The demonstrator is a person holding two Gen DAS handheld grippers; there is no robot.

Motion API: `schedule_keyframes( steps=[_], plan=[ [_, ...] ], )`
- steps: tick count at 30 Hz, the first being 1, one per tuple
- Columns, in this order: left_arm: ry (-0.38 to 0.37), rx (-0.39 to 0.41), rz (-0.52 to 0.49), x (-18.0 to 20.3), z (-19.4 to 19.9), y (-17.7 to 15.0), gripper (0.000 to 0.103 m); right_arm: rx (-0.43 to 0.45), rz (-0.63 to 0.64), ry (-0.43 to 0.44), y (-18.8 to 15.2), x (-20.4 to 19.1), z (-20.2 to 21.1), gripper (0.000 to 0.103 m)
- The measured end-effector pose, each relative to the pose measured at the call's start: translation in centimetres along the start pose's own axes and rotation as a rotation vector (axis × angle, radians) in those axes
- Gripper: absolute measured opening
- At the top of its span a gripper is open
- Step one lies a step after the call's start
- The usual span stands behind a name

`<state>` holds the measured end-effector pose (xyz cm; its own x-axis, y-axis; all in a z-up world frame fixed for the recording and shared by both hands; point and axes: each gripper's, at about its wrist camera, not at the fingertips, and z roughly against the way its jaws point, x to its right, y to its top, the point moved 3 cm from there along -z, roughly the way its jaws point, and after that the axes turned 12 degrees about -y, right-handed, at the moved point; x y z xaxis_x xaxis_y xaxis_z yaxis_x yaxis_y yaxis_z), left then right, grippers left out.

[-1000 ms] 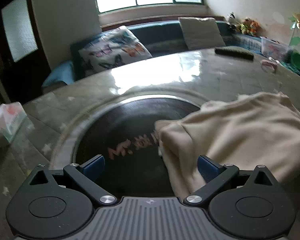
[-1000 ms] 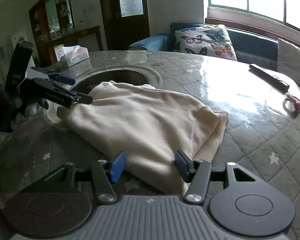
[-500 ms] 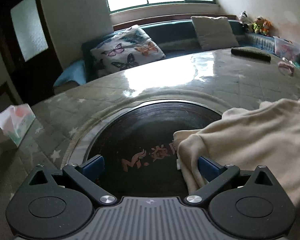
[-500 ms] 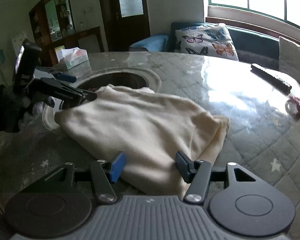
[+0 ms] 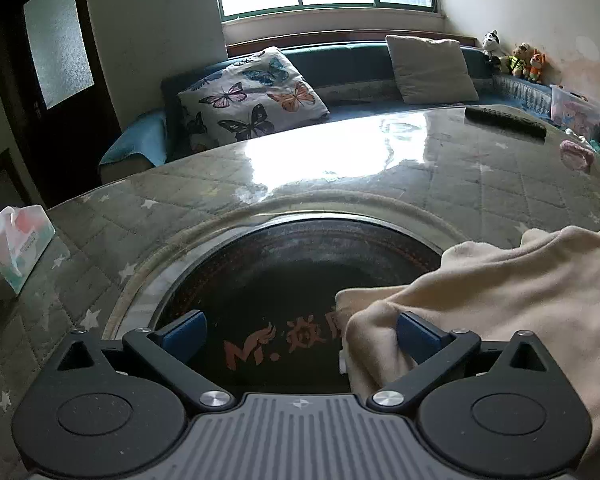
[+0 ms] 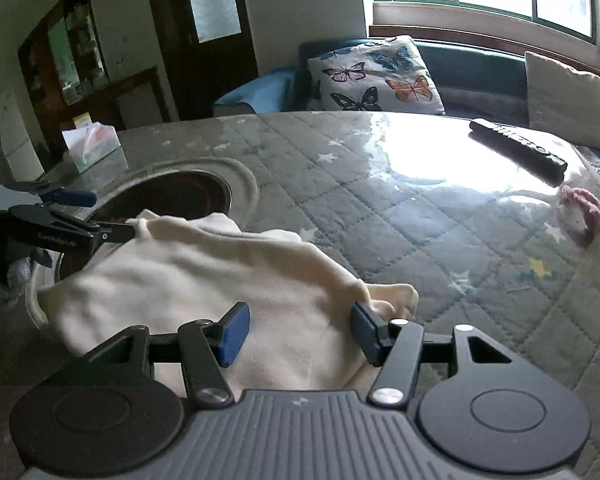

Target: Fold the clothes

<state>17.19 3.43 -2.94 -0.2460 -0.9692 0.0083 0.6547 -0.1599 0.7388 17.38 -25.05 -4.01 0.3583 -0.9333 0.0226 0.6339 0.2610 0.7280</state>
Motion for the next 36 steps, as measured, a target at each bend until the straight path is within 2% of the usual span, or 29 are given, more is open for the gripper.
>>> schedule_keyframes(
  steps=[8, 13, 17, 22, 28, 36],
  plan=[
    [0.014, -0.019, 0.020, 0.0, -0.8, 0.0, 0.103, 0.003, -0.008, 0.000, 0.1, 0.1, 0.0, 0.057],
    [0.022, -0.021, 0.024, 0.1, -0.6, 0.0, 0.103, 0.029, 0.029, -0.012, 0.5, -0.7, 1.0, 0.057],
    [0.031, -0.019, 0.022, 0.0, -0.3, 0.0, 0.103, 0.046, 0.043, 0.011, 0.0, -1.6, 2.3, 0.057],
    [0.035, -0.011, 0.034, 0.0, 0.9, -0.1, 0.103, 0.046, 0.063, 0.023, -1.5, -2.4, 3.8, 0.057],
    [0.022, -0.009, 0.037, 0.7, 2.3, -0.7, 0.103, 0.051, 0.105, -0.015, -3.1, -2.8, 5.0, 0.058],
    [-0.003, -0.009, 0.036, 1.7, 5.0, -2.8, 0.103, 0.046, 0.093, -0.033, -4.3, -2.0, 6.2, 0.058]
  ],
)
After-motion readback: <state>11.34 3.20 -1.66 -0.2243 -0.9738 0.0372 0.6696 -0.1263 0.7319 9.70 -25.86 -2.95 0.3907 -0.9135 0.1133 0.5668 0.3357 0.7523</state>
